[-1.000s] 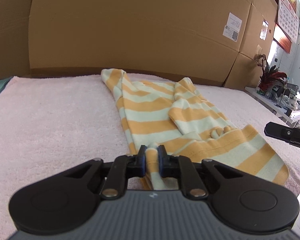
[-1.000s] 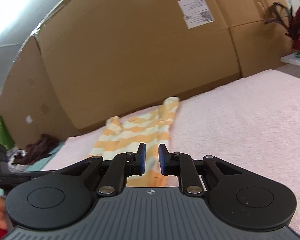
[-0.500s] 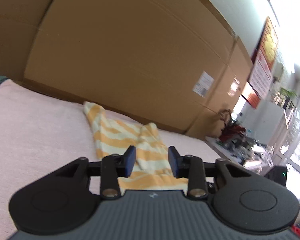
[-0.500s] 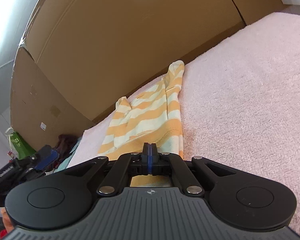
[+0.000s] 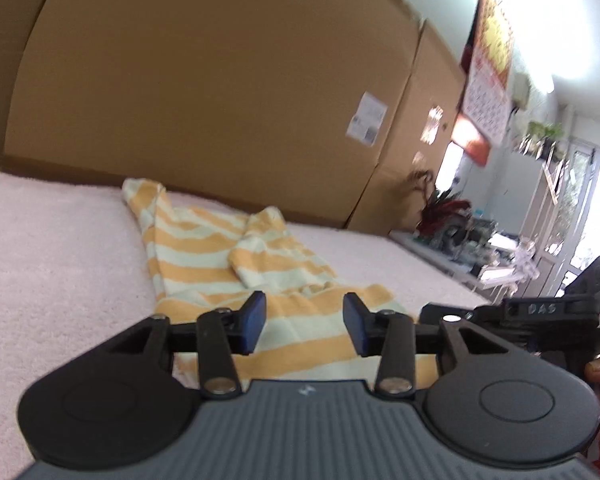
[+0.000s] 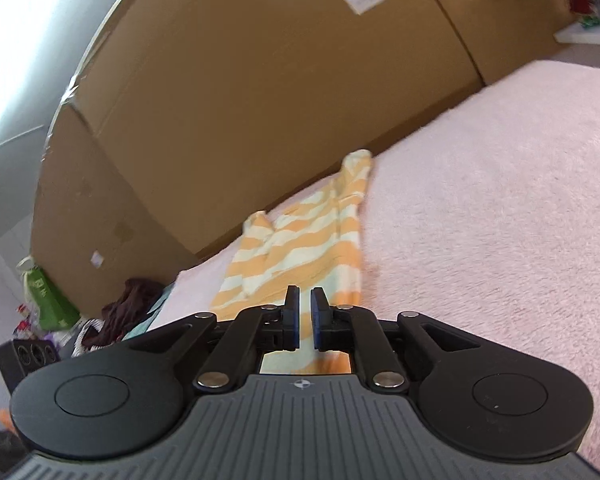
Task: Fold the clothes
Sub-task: 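Press the folded shirt end with the closed right gripper while the left gripper withdraws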
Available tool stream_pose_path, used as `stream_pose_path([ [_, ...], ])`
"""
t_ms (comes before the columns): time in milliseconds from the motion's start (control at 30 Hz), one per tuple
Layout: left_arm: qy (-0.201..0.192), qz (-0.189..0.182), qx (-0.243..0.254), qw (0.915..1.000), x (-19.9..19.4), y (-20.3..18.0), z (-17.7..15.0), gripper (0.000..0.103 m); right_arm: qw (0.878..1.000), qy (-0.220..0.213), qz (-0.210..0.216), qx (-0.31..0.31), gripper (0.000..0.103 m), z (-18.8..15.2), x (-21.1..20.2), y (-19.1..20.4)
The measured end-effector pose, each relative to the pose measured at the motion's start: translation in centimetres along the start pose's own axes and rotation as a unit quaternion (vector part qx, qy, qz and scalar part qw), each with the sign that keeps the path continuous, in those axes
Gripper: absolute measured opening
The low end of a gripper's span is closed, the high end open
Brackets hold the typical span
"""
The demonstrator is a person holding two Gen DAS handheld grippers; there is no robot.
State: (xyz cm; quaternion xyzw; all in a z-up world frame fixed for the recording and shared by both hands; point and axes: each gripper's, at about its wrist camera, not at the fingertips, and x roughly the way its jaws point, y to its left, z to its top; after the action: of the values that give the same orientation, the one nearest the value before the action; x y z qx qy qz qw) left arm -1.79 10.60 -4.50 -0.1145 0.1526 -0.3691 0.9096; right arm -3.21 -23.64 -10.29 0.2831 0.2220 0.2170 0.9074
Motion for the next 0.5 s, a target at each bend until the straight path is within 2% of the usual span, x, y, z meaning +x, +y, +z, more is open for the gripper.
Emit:
stream_pose_path([
  [100, -0.005, -0.024, -0.032, 0.9992, -0.8, -0.3, -1.2, 0.043, 1.000, -0.001, 0.012, -0.020, 0.010, -0.9, -0.9, 0.9],
  [167, -0.001, -0.009, -0.034, 0.9994, -0.8, 0.1, -2.5, 0.043, 1.000, -0.004, 0.010, -0.014, 0.009, -1.2, -1.1, 0.0],
  [200, -0.002, 0.002, -0.031, 0.9995, -0.8, 0.6, -3.1, 0.042, 1.000, -0.005, 0.008, -0.011, 0.005, -1.4, -1.2, -0.4],
  [233, -0.004, 0.013, -0.027, 0.9996, -0.9, 1.0, -3.7, 0.032, 1.000, -0.007, 0.007, -0.009, 0.001, -1.5, -1.3, -0.8],
  [367, -0.013, 0.010, -0.055, 0.9984, -2.1, 2.9, -3.7, 0.021, 1.000, -0.012, 0.008, 0.008, 0.000, -2.1, -2.2, -2.2],
  [433, -0.019, 0.022, -0.044, 0.9986, -2.3, 2.3, -3.0, 0.021, 1.000, -0.012, -0.001, -0.006, 0.000, -2.2, -2.6, -1.6],
  [467, -0.026, 0.025, -0.041, 0.9985, -2.3, 1.9, -2.6, 0.029, 1.000, -0.011, -0.007, -0.010, 0.000, -2.0, -2.6, -1.1],
  [500, -0.025, 0.024, -0.037, 0.9987, -1.9, 1.6, -2.2, 0.033, 1.000, -0.013, -0.004, -0.024, 0.006, -1.7, -2.3, -0.4],
])
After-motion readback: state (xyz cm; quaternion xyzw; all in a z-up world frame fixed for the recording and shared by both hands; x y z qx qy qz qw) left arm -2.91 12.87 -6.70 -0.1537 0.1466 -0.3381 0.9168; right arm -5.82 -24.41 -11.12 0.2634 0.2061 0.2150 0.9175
